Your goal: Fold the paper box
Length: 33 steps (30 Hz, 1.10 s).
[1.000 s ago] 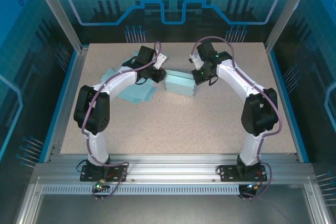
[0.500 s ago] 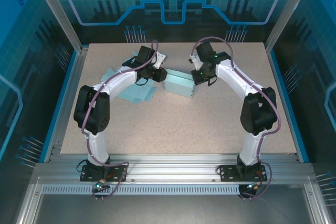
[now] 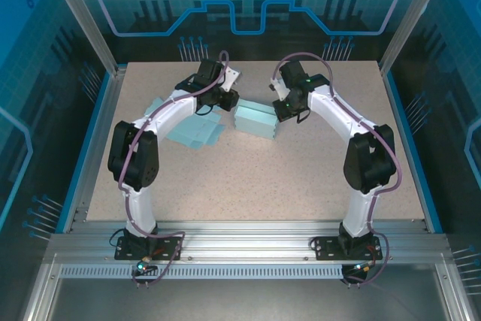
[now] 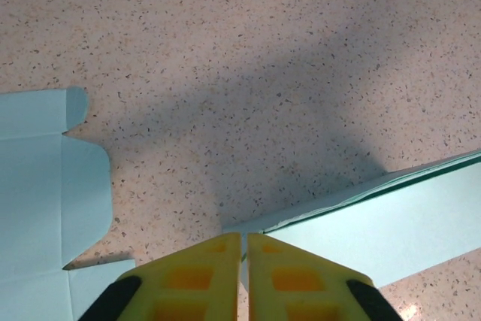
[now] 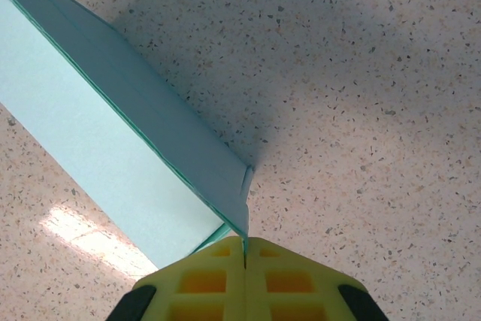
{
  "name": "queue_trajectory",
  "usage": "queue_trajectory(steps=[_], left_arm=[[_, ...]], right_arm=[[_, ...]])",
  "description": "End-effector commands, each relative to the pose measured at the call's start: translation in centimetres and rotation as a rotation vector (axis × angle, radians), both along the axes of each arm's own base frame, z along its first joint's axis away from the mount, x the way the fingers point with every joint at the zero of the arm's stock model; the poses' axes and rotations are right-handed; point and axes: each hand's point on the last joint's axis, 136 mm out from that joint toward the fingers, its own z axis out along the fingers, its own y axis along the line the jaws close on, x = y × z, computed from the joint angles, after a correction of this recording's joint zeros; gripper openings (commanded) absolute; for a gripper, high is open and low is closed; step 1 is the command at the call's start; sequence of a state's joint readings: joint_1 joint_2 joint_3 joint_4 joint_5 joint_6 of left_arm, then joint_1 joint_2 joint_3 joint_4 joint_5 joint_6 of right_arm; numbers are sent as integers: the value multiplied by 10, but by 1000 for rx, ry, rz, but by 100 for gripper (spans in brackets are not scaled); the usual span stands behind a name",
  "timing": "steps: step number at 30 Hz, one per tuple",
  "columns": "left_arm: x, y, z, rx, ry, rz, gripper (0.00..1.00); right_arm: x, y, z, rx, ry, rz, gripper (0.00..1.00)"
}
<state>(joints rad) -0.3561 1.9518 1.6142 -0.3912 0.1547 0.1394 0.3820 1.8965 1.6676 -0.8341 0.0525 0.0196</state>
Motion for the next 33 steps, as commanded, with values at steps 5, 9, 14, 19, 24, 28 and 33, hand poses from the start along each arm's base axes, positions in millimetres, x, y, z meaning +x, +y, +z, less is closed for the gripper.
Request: queue_trajectory(steps=[5, 9, 14, 19, 24, 28, 33], left_arm=[[-9, 2, -11, -8, 39, -8, 14], [-11, 6, -16, 18, 40, -9, 33], [-5, 8, -20, 52, 33, -13, 35], [4, 19, -16, 98, -1, 18, 55], [8, 27, -12, 105, -9, 27, 52], [9, 28, -15, 98, 2, 15, 46], [9, 21, -21, 76, 23, -16, 36]], right_arm=[[1, 19, 5, 43, 8, 6, 0], [1, 20, 1, 34, 17, 14, 0], [0, 18, -1, 25, 19, 21, 0], [-2, 18, -1, 21, 19, 34, 0], [-2, 18, -1, 17, 17, 38, 0], [-1, 18, -1, 14, 15, 36, 0], [0, 20, 2, 24, 12, 40, 0]])
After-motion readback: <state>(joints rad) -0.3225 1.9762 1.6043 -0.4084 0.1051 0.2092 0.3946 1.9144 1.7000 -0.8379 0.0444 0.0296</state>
